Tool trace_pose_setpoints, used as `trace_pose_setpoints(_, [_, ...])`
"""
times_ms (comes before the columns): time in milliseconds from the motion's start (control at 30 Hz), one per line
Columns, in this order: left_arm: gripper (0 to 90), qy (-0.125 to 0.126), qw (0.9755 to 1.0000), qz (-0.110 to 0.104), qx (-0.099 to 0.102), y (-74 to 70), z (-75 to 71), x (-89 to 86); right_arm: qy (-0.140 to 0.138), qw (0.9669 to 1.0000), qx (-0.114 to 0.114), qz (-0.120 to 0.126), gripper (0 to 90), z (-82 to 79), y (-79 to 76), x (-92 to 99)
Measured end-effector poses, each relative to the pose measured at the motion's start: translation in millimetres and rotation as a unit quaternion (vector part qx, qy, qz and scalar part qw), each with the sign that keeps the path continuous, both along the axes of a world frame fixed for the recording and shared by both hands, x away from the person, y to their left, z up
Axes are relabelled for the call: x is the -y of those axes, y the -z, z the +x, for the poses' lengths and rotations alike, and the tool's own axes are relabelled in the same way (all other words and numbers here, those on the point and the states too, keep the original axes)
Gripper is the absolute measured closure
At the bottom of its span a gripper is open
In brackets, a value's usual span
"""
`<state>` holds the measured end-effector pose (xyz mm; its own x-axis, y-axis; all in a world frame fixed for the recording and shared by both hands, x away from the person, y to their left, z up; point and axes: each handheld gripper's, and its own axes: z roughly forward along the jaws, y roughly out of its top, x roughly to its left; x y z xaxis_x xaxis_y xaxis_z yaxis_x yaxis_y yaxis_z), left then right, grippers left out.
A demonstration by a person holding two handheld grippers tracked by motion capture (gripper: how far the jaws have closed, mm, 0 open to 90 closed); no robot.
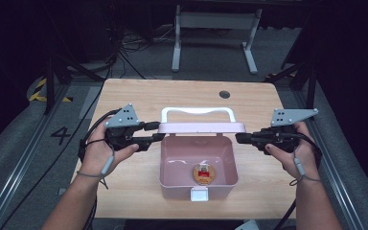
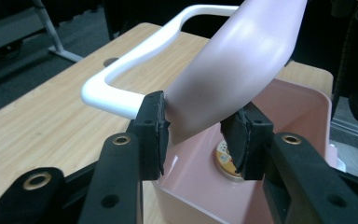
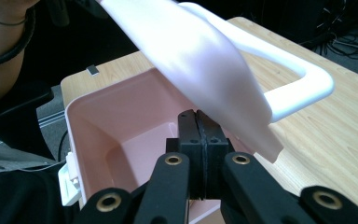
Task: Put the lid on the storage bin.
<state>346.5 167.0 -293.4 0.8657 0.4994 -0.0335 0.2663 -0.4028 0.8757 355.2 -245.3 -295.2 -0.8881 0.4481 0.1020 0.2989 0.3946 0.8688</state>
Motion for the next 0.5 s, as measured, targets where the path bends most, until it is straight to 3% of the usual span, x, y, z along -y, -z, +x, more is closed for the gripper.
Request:
trace_pose_setpoints(267, [54.5,0.009,0.9995,0.012,-0.027,5.8,0.2,-5.5,0.001,1.0,0.001,-0.001,90.0,0.1,0.1,0.0])
trace_pose_setpoints(500, [52.9,-0.022,0.9984,0.011,-0.05,13.8,8.2,-27.4,-0.006,1.0,-0.006,-0.004,90.0,-1.2,-0.3,0.4])
